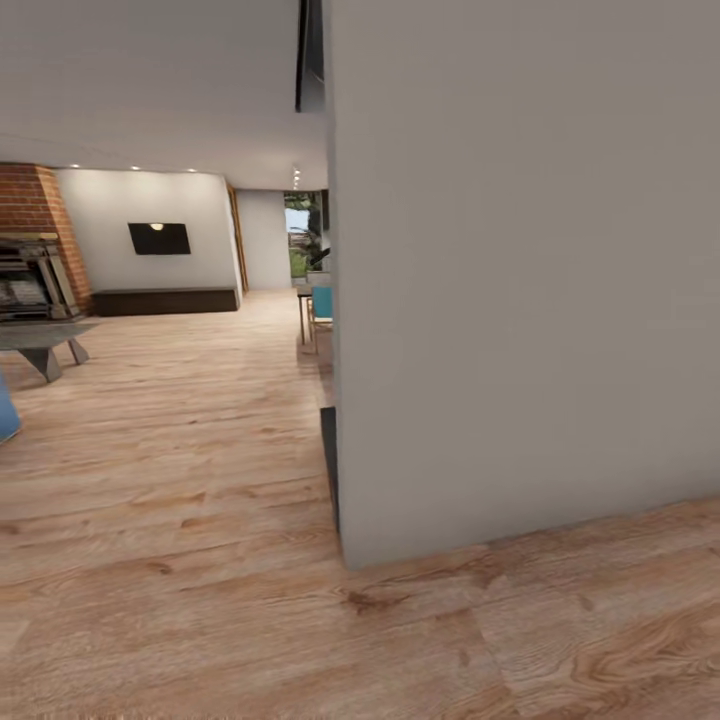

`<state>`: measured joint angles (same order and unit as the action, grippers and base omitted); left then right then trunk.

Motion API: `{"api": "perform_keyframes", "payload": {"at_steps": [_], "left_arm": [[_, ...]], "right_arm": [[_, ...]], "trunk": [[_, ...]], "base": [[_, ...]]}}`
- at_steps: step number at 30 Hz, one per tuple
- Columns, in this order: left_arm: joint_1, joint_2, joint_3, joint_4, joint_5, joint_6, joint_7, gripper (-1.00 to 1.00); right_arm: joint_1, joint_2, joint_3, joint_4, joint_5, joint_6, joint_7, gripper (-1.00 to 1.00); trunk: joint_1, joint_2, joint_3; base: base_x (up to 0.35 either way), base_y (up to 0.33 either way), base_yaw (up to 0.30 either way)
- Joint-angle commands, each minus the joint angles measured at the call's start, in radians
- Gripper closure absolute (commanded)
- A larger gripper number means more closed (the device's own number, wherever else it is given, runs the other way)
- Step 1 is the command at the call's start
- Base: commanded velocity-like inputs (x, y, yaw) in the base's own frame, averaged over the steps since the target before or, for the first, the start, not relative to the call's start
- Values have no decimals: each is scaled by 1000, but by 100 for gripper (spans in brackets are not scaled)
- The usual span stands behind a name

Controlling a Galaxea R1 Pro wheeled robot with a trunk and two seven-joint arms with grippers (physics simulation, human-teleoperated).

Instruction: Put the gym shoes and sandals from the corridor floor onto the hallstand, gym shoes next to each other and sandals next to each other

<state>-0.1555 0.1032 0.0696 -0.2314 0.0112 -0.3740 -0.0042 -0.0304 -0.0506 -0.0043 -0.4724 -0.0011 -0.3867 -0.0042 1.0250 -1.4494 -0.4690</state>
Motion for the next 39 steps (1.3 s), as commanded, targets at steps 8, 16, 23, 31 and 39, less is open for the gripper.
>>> {"api": "perform_keyframes", "payload": {"at_steps": [8,16,23,31,39], "left_arm": [[-1,0,3,1,1,-3,0,-100],[-1,0,3,1,1,-3,0,-100],[-1,0,3,0,1,-3,-1,-100],[-1,0,3,1,1,-3,0,-100],[-1,0,3,1,1,-3,0,-100]], "right_arm": [[0,0,0,0,0,-3,0,-100],[0,0,0,0,0,-3,0,-100],[0,0,0,0,0,-3,0,-100],[0,0,0,0,0,-3,0,-100],[0,0,0,0,0,-3,0,-100]], "trunk": [[0,-1,-1],[0,-1,-1],[0,-1,-1],[0,-1,-1],[0,-1,-1]], "base": [[0,0,278],[0,0,166],[0,-16,19],[0,-223,1],[0,-73,0]]}}
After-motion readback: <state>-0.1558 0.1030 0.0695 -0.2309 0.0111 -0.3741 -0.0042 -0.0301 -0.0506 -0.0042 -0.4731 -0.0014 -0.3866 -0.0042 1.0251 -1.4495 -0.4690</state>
